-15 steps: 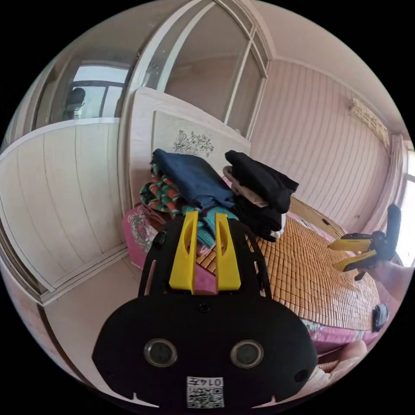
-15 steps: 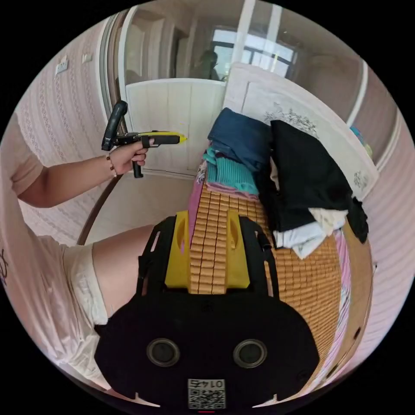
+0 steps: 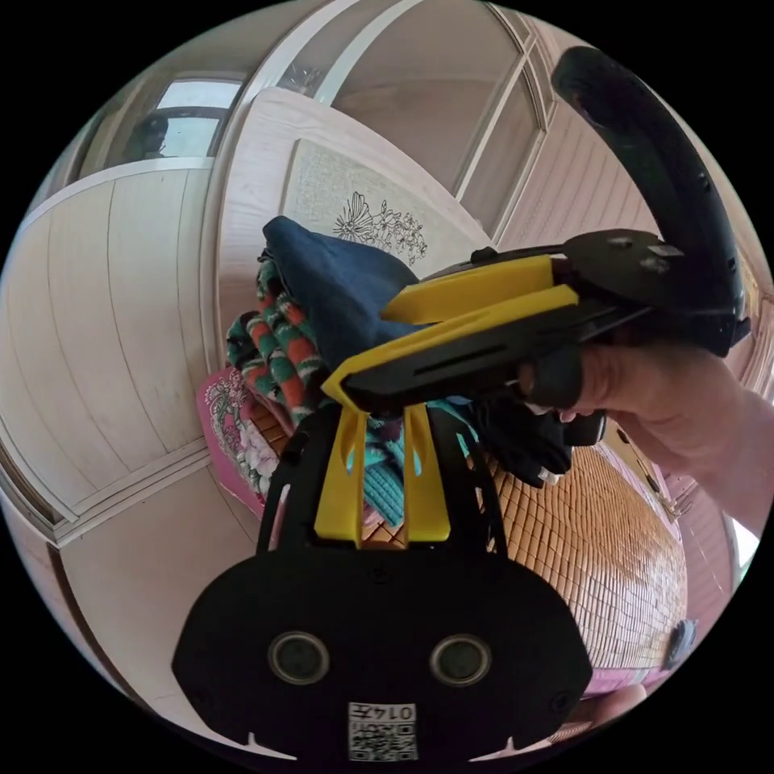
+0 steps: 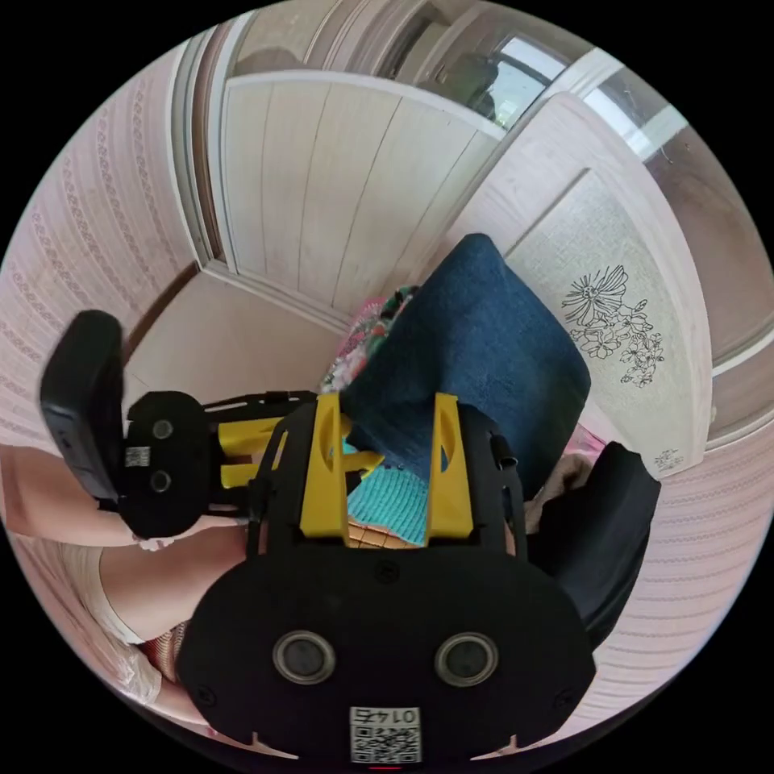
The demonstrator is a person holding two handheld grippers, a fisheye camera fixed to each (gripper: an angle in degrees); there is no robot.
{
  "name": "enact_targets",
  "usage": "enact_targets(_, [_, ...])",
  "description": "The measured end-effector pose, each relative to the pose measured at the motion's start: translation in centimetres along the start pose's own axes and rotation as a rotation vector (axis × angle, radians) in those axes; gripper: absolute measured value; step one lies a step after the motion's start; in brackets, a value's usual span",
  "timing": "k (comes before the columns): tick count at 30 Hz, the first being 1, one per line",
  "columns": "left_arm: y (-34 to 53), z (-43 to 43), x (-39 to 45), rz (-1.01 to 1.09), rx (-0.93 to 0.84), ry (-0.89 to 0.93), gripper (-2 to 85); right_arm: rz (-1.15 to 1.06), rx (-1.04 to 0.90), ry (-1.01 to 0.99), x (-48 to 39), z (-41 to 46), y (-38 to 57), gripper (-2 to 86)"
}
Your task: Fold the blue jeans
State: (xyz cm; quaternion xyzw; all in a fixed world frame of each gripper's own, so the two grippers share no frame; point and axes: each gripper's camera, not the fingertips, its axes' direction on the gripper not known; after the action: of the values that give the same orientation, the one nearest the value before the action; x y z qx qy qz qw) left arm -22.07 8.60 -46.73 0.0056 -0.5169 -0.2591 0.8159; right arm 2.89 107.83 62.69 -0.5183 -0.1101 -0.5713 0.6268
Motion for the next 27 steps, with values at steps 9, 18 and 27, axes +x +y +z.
enact_targets(9, [-5.0, -6.5, 1.2, -0.001, 0.047, 0.118, -0.8, 0.128, 0.054, 0.028, 3.3, -6.6, 1.8, 4.3])
enact_targets(18, [-13.5, -21.0, 3.5, 0.05, 0.264, 0.141, -1.0, 0.428, 0.496, -0.116, 11.6, -24.6, 7.8, 1.5])
enact_targets(27, [-15.5, -35.1, 8.8, 0.186, 0.384, 0.281, -1.0, 0.589, 0.788, -0.034, 9.7, -38.1, 27.4, 0.8])
